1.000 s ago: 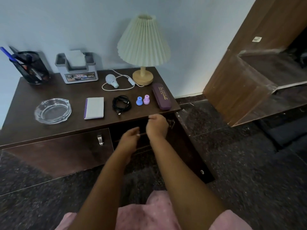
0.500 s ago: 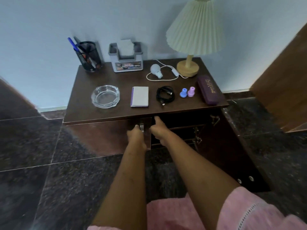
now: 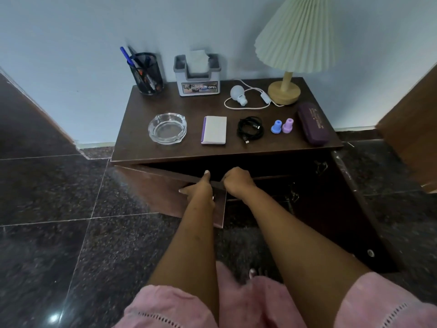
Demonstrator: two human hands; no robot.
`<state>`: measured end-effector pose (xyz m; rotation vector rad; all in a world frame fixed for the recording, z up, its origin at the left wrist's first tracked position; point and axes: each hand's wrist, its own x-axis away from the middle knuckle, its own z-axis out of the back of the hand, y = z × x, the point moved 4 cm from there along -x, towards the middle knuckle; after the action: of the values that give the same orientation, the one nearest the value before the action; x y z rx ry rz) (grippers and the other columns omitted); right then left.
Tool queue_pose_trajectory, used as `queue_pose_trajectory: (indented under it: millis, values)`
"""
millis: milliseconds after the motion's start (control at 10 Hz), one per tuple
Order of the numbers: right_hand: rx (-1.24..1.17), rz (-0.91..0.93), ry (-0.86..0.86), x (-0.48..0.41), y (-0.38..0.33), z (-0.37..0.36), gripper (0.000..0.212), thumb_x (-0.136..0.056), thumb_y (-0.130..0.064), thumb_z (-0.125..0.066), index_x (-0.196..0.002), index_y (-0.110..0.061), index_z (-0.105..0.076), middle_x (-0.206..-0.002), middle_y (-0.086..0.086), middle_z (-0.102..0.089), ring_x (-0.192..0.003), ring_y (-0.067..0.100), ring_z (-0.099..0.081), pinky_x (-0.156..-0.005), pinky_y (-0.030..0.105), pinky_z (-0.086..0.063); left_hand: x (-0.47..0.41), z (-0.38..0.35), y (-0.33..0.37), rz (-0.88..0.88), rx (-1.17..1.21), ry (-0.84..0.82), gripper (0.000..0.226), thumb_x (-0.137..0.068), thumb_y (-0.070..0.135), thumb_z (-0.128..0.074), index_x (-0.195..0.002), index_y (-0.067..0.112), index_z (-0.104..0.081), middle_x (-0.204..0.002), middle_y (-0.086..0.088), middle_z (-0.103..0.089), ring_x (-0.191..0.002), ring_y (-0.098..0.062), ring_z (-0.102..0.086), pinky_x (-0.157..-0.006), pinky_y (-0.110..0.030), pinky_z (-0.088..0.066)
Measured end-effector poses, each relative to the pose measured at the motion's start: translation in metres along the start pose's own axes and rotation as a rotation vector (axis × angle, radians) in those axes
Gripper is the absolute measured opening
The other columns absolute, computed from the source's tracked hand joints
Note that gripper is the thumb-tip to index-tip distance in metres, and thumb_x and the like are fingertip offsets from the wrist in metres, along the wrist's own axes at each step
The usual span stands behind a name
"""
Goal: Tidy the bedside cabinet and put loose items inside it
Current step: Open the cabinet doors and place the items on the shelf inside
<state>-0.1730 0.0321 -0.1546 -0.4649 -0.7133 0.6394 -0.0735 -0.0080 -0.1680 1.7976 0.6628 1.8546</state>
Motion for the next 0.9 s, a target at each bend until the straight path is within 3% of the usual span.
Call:
queue_pose_trajectory:
  millis: [100, 200, 300, 400, 500, 600, 700, 800, 900]
  values:
    - [-0.037, -0.012, -0.16, 0.02, 0.0, -0.01, 0.025, -0.085, -0.002, -0.049, -0.101, 0.006, -0.066, -0.097, 0.019, -0.066, -0.089, 0.03, -0.065, -0.075, 0.031, -0.055, 0.003, 0.024, -0.004, -0.056, -0.13, 0.007, 0.088, -0.084, 0.013, -0.062, -0.15, 0.011, -0.004, -0.143, -0.022, -0.038, -0.124, -0.036, -0.048, -0.101, -0.048, -0.043]
    - [-0.082, -0.04, -0.369, 0.056, -0.005, -0.037, 0.012, -0.086, -0.005, -0.052, -0.09, 0.002, -0.061, -0.086, 0.019, -0.064, -0.087, 0.031, -0.068, -0.08, 0.04, -0.055, 0.006, 0.059, -0.006, -0.178, -0.341, 0.078, 0.074, -0.088, 0.011, -0.05, -0.149, 0.009, -0.008, -0.151, -0.017, -0.027, -0.135, -0.035, -0.035, -0.11, -0.045, -0.033]
    - [0.099, 0.08, -0.515, 0.09, -0.025, -0.069, 0.013, -0.087, -0.014, -0.059, -0.088, -0.002, -0.064, -0.087, 0.017, -0.067, -0.09, 0.03, -0.067, -0.083, 0.041, -0.054, 0.025, 0.099, -0.013, -0.248, -0.342, 0.184, 0.071, -0.085, 0.015, -0.049, -0.147, 0.02, -0.014, -0.139, -0.019, -0.043, -0.123, -0.038, -0.047, -0.101, -0.047, -0.041]
    - [0.437, 0.216, -0.481, 0.105, -0.055, -0.087, 0.013, -0.086, -0.011, -0.06, -0.075, -0.012, -0.053, -0.078, 0.006, -0.056, -0.075, 0.021, -0.054, -0.071, 0.033, -0.045, 0.036, 0.126, -0.014, -0.196, -0.272, 0.212, 0.047, -0.091, 0.02, -0.042, -0.138, 0.012, -0.035, -0.129, -0.023, -0.051, -0.114, -0.039, -0.052, -0.094, -0.044, -0.043]
    - [0.64, 0.212, -0.449, 0.116, -0.079, -0.105, 0.028, -0.091, -0.01, -0.054, -0.064, -0.011, -0.046, -0.07, 0.006, -0.054, -0.056, 0.016, -0.048, -0.057, 0.026, -0.044, 0.035, 0.151, -0.004, -0.149, -0.32, 0.201, 0.038, -0.091, 0.012, -0.045, -0.129, 0.007, -0.05, -0.122, -0.023, -0.057, -0.109, -0.038, -0.056, -0.085, -0.043, -0.047]
    - [0.526, 0.234, -0.423, 0.123, -0.097, -0.128, 0.022, -0.093, -0.014, -0.05, -0.107, 0.0, -0.06, -0.116, 0.021, -0.061, -0.093, 0.031, -0.062, -0.081, 0.036, -0.052, 0.038, 0.181, 0.001, -0.144, -0.409, 0.211, 0.034, -0.09, 0.012, -0.048, -0.122, 0.011, -0.057, -0.117, -0.018, -0.061, -0.105, -0.034, -0.06, -0.076, -0.037, -0.048]
    - [0.589, 0.581, -0.348, 0.135, -0.117, -0.146, 0.08, -0.087, -0.009, -0.058, -0.15, -0.029, -0.012, -0.151, 0.015, -0.029, -0.132, 0.036, -0.037, -0.102, 0.047, -0.04, 0.035, 0.227, -0.003, -0.183, -0.625, 0.398, 0.035, -0.09, 0.023, -0.05, -0.125, 0.026, -0.053, -0.124, -0.006, -0.059, -0.116, -0.028, -0.053, -0.094, -0.042, -0.042]
    - [0.797, 0.88, -0.3, 0.149, -0.13, -0.171, 0.069, -0.097, -0.014, -0.044, -0.15, -0.036, -0.005, -0.16, -0.009, 0.003, -0.146, 0.024, -0.006, -0.103, 0.051, -0.035, 0.03, 0.253, -0.009, -0.241, -0.714, 0.606, 0.04, -0.094, 0.022, -0.045, -0.133, 0.03, -0.042, -0.137, 0.0, -0.046, -0.129, -0.024, -0.035, -0.095, -0.043, -0.039]
    - [0.83, 0.913, -0.27, 0.149, -0.136, -0.189, 0.054, -0.103, -0.026, -0.027, -0.15, -0.035, -0.002, -0.158, -0.016, 0.007, -0.147, 0.016, 0.0, -0.102, 0.047, -0.035, 0.024, 0.257, -0.01, -0.321, -0.716, 0.68, 0.035, -0.098, 0.024, -0.036, -0.131, 0.025, -0.045, -0.138, -0.002, -0.044, -0.128, -0.026, -0.032, -0.098, -0.041, -0.034]
